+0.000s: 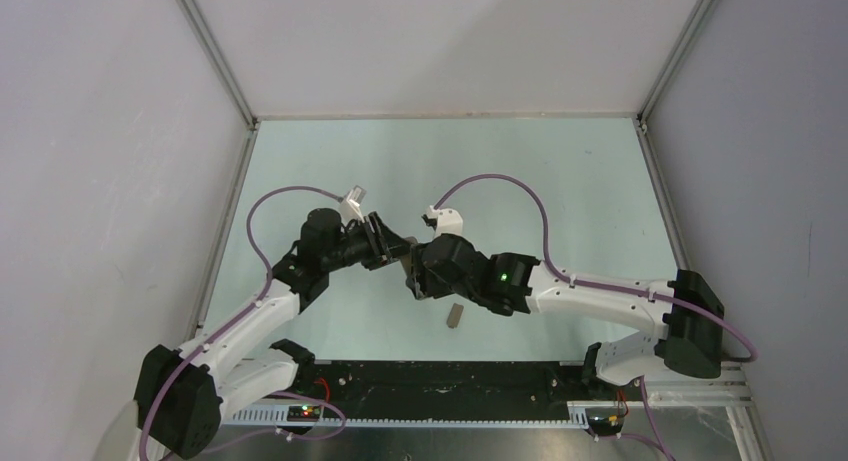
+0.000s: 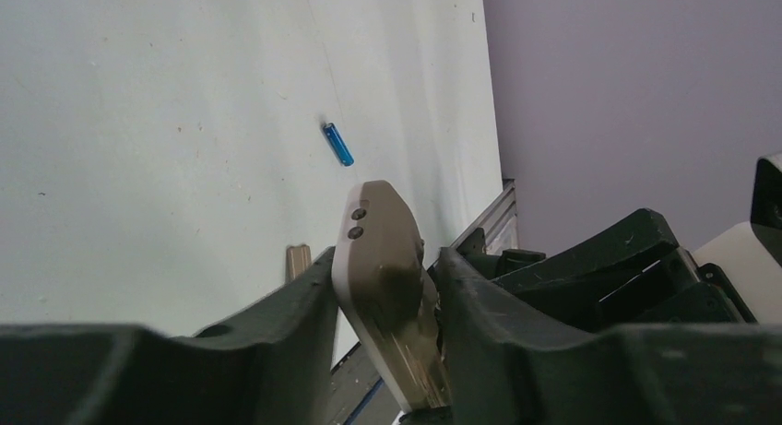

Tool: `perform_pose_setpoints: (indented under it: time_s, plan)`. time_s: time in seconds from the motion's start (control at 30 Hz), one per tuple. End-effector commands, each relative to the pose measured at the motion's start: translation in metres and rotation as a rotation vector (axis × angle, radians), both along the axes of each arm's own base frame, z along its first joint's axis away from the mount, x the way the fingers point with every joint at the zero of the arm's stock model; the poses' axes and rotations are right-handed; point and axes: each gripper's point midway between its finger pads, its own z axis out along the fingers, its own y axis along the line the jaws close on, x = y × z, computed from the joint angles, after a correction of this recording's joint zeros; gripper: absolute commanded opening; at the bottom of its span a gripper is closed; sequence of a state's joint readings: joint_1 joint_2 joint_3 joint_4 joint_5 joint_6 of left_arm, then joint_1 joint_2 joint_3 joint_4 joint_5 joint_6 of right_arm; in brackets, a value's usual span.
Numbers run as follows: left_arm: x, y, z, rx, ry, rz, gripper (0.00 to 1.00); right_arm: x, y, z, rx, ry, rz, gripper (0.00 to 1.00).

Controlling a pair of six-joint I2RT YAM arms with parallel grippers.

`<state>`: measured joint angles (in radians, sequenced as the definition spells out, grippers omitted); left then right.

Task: Load the batteries into the remote control

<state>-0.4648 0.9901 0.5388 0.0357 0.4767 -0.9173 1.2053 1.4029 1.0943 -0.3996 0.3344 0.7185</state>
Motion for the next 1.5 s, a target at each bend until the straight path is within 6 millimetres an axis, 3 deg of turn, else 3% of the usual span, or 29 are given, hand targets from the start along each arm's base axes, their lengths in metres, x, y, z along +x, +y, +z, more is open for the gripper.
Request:
perform_pose_setpoints:
  time_s: [0.0, 0.3, 0.4, 0.53, 0.67, 0.83, 0.97, 1.07, 1.2, 1.47]
  plan:
    - [0.005, -0.005, 0.024, -0.030, -0.064, -0.010, 0.40, 0.013, 0.006, 0.011, 0.054, -0.027, -0.044, 0.22]
    - [0.007, -0.006, 0.022, -0.026, -0.055, -0.011, 0.01, 0.008, 0.007, 0.003, 0.054, 0.030, -0.045, 0.24]
    - [0.007, -0.007, 0.020, -0.024, -0.050, -0.019, 0.00, 0.006, 0.007, 0.008, 0.064, 0.026, -0.038, 0.33]
    - [0.007, -0.007, 0.019, -0.013, -0.051, -0.019, 0.00, 0.004, 0.006, 0.019, 0.089, 0.011, -0.020, 0.57]
    - [0.007, -0.005, 0.019, 0.008, -0.057, -0.025, 0.00, 0.001, 0.003, 0.032, 0.114, 0.000, -0.007, 0.67]
    - [0.004, -0.003, 0.017, 0.040, -0.064, -0.040, 0.00, 0.001, -0.003, 0.044, 0.133, -0.020, -0.001, 0.72]
    - [-0.001, -0.004, 0.018, 0.047, -0.073, -0.074, 0.00, 0.004, -0.008, 0.051, 0.149, -0.027, -0.010, 0.65]
    - [-0.005, -0.006, 0.020, 0.046, -0.082, -0.111, 0.00, 0.009, -0.008, 0.052, 0.143, -0.042, 0.007, 0.47]
    - [-0.012, -0.007, 0.023, 0.054, -0.100, -0.161, 0.00, 0.012, -0.004, 0.052, 0.121, -0.088, 0.065, 0.32]
    - [-0.021, -0.010, 0.025, 0.046, -0.116, -0.222, 0.00, 0.017, 0.001, 0.048, 0.094, -0.121, 0.118, 0.23]
